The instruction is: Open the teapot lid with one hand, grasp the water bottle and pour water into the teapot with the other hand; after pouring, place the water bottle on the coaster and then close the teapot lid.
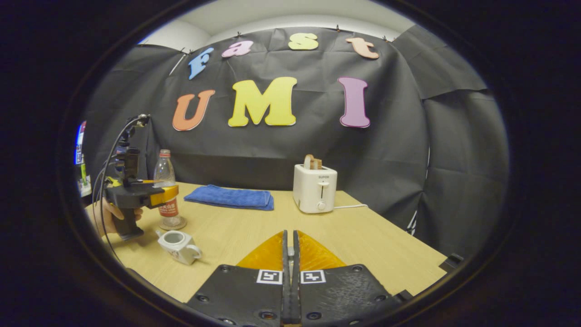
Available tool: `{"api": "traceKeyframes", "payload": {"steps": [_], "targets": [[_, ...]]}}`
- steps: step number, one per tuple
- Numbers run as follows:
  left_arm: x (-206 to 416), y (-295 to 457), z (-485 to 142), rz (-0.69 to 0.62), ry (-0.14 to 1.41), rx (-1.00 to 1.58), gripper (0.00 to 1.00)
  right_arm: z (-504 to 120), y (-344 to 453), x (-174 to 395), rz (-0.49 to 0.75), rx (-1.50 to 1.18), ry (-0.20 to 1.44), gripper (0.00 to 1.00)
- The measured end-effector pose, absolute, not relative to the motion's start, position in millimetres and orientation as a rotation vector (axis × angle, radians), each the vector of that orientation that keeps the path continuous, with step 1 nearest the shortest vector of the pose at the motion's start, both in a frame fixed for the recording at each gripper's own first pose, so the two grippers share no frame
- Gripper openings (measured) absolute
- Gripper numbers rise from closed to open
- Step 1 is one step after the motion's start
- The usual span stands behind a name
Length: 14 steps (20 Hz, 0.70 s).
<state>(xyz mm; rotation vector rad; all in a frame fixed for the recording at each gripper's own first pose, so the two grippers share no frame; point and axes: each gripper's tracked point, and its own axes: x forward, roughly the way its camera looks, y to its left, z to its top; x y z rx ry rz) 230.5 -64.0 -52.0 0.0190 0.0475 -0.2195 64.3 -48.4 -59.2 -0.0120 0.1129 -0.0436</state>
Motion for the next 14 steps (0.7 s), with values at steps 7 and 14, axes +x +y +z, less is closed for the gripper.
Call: {"api": "traceKeyframes", "payload": {"steps": [7,14], "targets": [[225.7,-64.3,-56.6,-0.221,0.069,0.050,0.99,-55.7,-42.0,60.1,-0.033,-0.023,0.107,0.00],[212.9,-55.4,-38.8,-0.182,0.050,0.071,0.99,-49.4,-29.6,54.6,-0.018,-0.038,0.086,0.00]]}}
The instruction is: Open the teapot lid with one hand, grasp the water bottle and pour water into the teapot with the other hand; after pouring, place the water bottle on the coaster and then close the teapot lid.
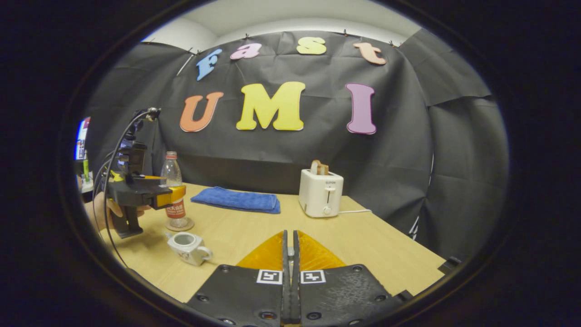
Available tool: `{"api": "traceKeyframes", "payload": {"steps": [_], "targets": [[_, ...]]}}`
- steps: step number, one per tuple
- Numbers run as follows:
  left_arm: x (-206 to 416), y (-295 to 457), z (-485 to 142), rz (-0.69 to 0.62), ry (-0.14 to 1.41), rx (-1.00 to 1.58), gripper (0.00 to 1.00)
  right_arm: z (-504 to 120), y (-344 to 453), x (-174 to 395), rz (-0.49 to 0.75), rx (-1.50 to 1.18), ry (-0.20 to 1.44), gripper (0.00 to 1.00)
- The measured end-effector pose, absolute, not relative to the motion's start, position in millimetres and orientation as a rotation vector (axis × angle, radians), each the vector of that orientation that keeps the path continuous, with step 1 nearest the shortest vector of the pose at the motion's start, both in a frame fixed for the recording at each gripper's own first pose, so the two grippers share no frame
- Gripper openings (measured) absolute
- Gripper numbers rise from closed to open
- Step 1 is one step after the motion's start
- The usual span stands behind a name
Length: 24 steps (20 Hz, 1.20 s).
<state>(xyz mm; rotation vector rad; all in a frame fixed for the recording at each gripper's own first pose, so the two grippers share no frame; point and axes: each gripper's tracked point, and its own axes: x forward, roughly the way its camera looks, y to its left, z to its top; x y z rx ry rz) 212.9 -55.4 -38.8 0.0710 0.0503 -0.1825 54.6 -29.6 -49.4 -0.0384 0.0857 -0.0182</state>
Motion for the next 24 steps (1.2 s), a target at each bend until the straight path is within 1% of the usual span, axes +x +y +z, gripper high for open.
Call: {"api": "traceKeyframes", "payload": {"steps": [8,14,15,17,21,24], "targets": [[196.4,-41.7,-28.8,-0.182,0.026,0.037,0.99,-51.5,-19.2,54.6,-0.009,-0.065,0.081,0.00],[159.0,-31.9,-22.5,-0.189,0.029,-0.011,0.99,-56.1,-6.1,52.7,0.009,-0.081,0.084,0.00],[151.6,-31.2,-26.6,-0.191,0.054,-0.007,0.99,-55.2,-2.2,51.9,0.018,-0.080,0.082,0.00],[136.2,-27.1,-28.7,-0.202,0.050,-0.032,0.99,-54.4,4.7,48.6,0.026,-0.065,0.088,0.00],[104.0,-11.6,-32.7,-0.165,0.067,-0.087,0.99,-43.8,26.6,39.5,0.069,-0.068,0.065,0.00],[77.0,-7.5,-23.7,-0.185,0.017,-0.139,0.99,-35.8,46.2,40.3,0.136,-0.061,0.040,0.00]]}}
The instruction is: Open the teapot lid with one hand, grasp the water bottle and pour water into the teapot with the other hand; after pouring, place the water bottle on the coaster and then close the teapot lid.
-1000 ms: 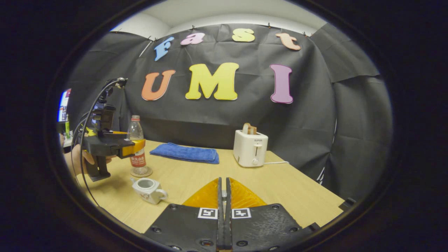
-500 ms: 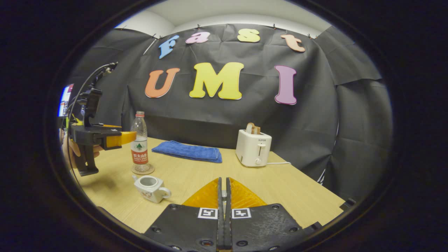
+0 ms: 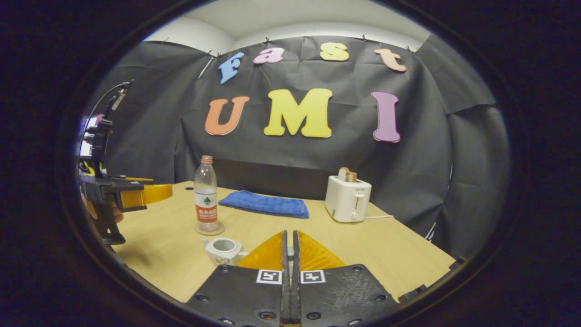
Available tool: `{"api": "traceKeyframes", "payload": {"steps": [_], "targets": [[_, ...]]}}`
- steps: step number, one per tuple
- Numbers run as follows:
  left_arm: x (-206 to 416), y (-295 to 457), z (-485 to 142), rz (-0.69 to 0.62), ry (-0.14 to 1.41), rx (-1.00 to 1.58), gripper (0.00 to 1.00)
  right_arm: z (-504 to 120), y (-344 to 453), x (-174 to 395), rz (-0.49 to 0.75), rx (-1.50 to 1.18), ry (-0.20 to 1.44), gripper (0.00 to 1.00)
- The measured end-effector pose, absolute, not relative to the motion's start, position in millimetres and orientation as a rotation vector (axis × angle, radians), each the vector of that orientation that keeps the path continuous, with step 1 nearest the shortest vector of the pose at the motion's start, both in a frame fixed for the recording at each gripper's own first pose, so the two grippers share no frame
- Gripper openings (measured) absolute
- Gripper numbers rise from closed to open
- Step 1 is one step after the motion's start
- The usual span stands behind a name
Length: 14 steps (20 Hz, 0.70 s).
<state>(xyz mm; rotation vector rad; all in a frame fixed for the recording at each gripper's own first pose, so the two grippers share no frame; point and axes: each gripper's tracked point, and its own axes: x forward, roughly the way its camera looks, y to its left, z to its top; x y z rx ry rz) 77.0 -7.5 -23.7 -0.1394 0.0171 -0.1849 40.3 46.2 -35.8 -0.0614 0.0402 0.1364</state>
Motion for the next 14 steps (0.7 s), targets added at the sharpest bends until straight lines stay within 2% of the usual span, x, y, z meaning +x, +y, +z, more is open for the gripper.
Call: {"api": "traceKeyframes", "payload": {"steps": [7,10,14], "targets": [[35.9,25.6,-26.1,-0.087,0.016,-0.078,0.99,-56.4,100.3,63.7,0.298,-0.028,0.105,0.00],[21.2,20.6,-28.4,-0.112,0.063,-0.087,0.99,-61.3,117.2,73.4,0.368,-0.003,0.122,0.00],[11.3,27.6,-12.9,-0.118,0.040,-0.099,0.99,-62.9,134.3,80.8,0.407,0.025,0.147,0.00]]}}
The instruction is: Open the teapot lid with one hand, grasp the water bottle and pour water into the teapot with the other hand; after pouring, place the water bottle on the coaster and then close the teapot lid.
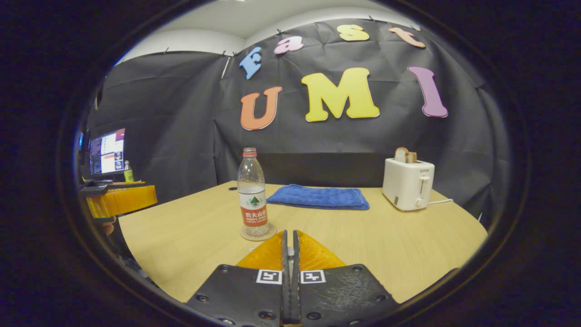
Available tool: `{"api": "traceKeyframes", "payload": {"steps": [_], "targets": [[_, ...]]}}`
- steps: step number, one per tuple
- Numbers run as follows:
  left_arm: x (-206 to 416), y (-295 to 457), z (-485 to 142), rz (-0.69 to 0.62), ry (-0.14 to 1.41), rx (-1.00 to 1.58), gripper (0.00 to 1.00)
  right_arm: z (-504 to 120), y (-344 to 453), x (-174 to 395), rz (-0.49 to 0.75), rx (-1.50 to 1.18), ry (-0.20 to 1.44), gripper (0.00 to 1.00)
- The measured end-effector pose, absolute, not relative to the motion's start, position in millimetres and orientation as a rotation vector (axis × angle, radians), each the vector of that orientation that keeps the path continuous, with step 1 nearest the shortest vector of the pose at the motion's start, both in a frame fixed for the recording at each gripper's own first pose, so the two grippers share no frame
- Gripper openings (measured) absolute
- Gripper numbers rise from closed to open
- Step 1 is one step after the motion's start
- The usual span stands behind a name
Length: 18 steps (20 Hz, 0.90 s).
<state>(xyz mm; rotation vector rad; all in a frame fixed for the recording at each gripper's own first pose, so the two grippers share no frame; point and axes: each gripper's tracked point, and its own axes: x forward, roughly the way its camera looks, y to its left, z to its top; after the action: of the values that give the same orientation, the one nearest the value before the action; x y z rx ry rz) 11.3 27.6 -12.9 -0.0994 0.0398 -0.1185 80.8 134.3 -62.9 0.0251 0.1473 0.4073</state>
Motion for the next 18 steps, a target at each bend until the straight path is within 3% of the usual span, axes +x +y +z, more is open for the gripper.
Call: {"api": "traceKeyframes", "payload": {"steps": [18], "targets": [[5.7,68.2,-17.9,-0.094,0.075,-0.089,1.00,-95.7,163.8,116.9,0.382,0.012,0.257,0.01]]}}
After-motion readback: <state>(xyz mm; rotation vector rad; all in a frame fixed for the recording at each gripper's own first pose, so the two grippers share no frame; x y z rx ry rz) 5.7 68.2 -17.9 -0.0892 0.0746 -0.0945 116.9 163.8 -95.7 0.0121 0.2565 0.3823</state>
